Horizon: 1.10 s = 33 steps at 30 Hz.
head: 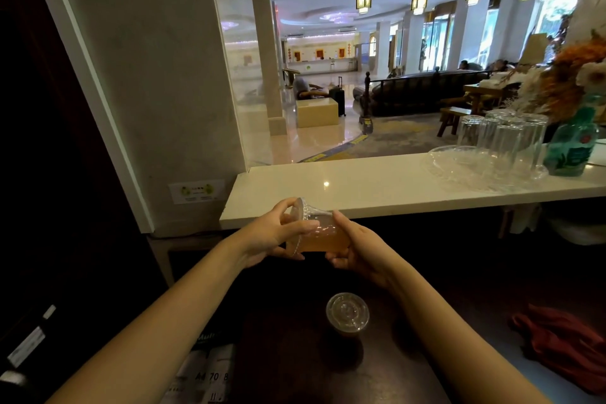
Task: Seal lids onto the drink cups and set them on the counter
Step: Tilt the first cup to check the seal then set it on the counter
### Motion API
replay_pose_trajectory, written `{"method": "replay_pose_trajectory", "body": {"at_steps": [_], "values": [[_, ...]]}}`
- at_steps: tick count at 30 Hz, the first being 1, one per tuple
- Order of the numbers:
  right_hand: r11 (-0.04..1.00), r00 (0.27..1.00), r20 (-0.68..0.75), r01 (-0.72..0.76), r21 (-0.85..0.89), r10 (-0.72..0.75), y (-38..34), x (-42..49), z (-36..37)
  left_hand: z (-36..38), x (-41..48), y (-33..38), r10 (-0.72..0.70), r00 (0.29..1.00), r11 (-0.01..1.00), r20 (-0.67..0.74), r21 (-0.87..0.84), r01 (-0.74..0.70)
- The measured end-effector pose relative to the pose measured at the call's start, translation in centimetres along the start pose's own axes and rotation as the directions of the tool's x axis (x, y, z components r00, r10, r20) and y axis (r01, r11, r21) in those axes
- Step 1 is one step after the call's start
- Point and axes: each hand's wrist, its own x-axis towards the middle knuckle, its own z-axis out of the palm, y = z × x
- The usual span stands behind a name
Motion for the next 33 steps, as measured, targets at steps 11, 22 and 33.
{"method": "replay_pose_trajectory", "body": {"at_steps": [11,22,33], "values": [[1.0,0.999,0.048,-0.003,-0.029,0.004,0.3,-0.3,-1.1,0.1,0.5,0.0,-0.123,0.992,0.992,0.004,0.012,0.123],[0.994,1.0,0.013,-0.001,-0.107,0.002,1.1,-0.1,-1.3,0.2,0.5,-1.6,-0.18,0.974,0.974,0.135,-0.113,0.196],[0.963,0.992,-0.047,-0.129,-0.235,0.121,1.0,0.5,-1.1,1.2,0.4,-2.9,-0.16,0.987,0.979,0.019,-0.122,0.161]]}}
